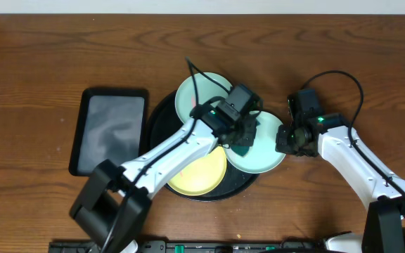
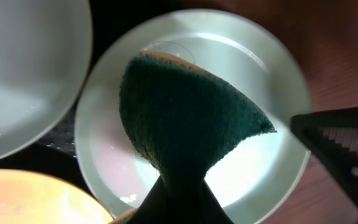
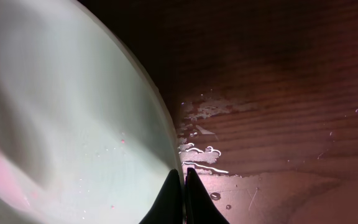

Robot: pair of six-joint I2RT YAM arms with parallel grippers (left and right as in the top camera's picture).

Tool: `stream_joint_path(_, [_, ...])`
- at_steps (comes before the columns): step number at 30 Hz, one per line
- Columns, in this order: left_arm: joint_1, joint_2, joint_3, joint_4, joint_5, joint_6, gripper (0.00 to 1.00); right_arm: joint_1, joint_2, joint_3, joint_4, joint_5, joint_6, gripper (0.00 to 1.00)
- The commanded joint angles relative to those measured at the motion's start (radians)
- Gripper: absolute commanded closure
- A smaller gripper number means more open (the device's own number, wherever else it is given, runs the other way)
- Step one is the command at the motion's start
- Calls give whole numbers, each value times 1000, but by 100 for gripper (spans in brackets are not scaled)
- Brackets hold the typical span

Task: Clean dirty plates on tray and stack at the side
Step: 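Scrub the right mint plate with the sponge in the left gripper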

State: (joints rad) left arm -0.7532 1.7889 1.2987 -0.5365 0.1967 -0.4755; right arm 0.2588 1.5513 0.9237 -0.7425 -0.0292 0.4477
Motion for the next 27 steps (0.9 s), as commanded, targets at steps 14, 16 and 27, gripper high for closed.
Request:
stream_joint_path(14, [-10, 123, -6, 27, -101, -16, 93, 14, 6, -4, -5, -12, 12, 99])
stream_joint_path(16, [-11, 135, -6, 27, -95, -16, 93, 14, 6, -4, -5, -12, 12, 99])
stream_joint_path(27, [-52, 166, -27, 47, 25, -18, 92, 14, 6, -4, -5, -13, 12, 99])
